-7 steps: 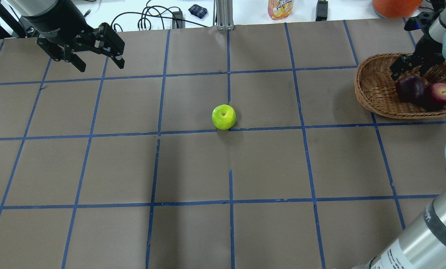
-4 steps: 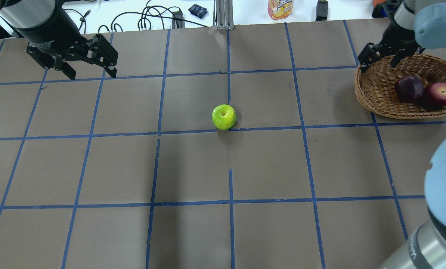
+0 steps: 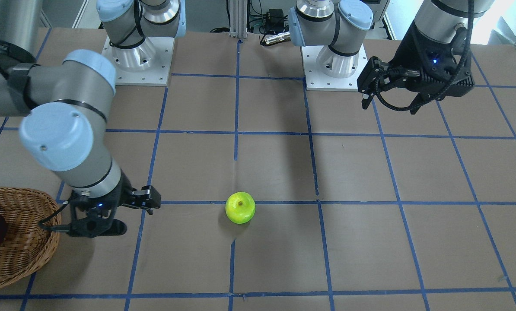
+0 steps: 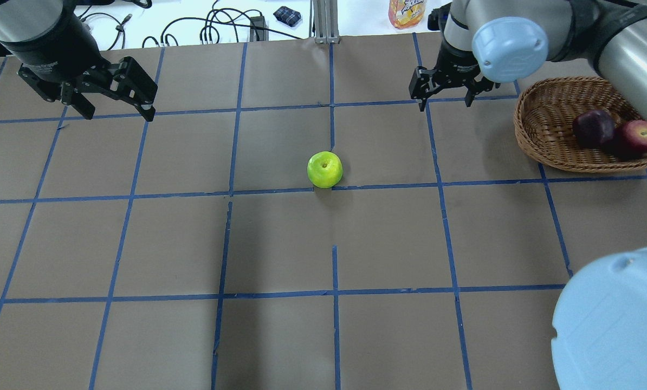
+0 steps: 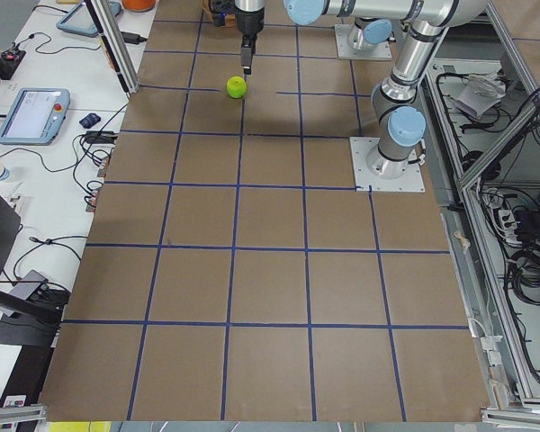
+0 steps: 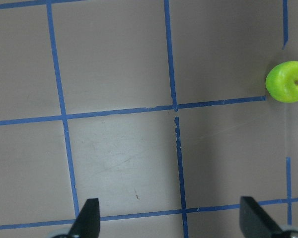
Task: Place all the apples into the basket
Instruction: 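Move the right gripper to the green apple and grasp it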
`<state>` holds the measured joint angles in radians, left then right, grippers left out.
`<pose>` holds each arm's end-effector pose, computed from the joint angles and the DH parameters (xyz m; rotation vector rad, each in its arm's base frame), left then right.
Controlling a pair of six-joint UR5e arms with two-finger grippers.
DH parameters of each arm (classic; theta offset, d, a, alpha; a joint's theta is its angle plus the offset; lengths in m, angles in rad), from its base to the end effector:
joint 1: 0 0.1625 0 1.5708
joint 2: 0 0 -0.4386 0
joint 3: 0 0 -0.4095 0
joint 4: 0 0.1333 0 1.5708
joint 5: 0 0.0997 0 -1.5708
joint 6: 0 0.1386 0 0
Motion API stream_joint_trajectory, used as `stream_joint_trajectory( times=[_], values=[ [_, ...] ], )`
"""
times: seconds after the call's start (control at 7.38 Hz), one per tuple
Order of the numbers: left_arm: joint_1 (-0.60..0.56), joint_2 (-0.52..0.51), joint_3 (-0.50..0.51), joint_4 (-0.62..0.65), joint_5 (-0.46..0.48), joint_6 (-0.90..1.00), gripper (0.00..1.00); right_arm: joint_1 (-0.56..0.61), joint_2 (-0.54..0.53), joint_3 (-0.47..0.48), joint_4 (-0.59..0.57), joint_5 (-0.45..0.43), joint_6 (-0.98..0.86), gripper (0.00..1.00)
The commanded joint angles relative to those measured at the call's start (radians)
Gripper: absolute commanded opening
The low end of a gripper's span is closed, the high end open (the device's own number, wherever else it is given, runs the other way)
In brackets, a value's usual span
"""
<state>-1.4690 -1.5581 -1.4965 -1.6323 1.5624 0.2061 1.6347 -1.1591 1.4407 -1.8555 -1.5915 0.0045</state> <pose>-0.0824 -0.5166 0.5006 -0.1637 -3.1327 0.0415 0.1729 -0.6593 0.3124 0.0926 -3.1196 0.0059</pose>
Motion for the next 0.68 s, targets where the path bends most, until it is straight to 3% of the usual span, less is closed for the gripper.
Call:
stream_joint_trajectory(
  times=[0.0,0.27,0.54],
  values=[
    [0.006,0.006,0.011,-0.049,-0.021,-0.008,1.00,0.155,-0.034,-0.006,-0.001,0.005,0.162,1.00],
    [-0.007,0.001,-0.016,-0.055,-0.021,0.005,1.00,0.212,0.008,-0.020,-0.004,0.004,0.277,1.00],
    [-0.010,0.023,-0.001,-0.212,-0.021,-0.026,1.00,0.266,0.060,-0.031,-0.051,0.001,0.330,1.00]
  ],
)
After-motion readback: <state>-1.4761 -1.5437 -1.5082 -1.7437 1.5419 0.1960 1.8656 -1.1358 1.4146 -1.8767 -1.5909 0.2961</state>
